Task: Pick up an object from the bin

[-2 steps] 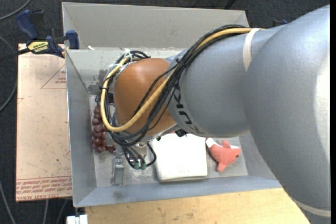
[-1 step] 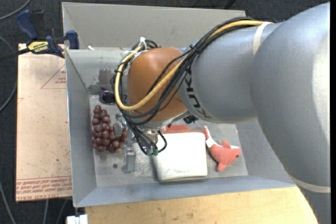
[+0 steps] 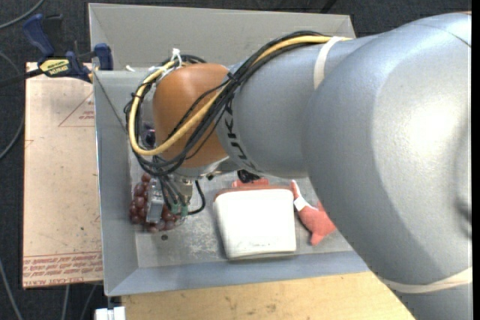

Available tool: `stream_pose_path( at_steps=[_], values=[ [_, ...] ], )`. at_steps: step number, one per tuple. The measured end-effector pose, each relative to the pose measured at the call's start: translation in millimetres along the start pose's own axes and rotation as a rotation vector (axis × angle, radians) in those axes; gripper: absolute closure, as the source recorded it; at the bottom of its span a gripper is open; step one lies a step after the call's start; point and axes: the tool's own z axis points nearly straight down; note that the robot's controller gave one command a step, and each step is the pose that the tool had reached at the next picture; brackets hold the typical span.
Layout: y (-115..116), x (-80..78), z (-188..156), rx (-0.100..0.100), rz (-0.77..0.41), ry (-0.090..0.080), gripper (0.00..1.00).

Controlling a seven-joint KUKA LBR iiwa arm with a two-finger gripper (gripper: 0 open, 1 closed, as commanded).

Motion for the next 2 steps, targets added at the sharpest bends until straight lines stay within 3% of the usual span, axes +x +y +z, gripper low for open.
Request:
stream_pose_path(
  at_steps=[2],
  values=[
    [-1.4, -4.9, 8.1, -0.001, -0.003, -0.005, 1.00]
  ],
)
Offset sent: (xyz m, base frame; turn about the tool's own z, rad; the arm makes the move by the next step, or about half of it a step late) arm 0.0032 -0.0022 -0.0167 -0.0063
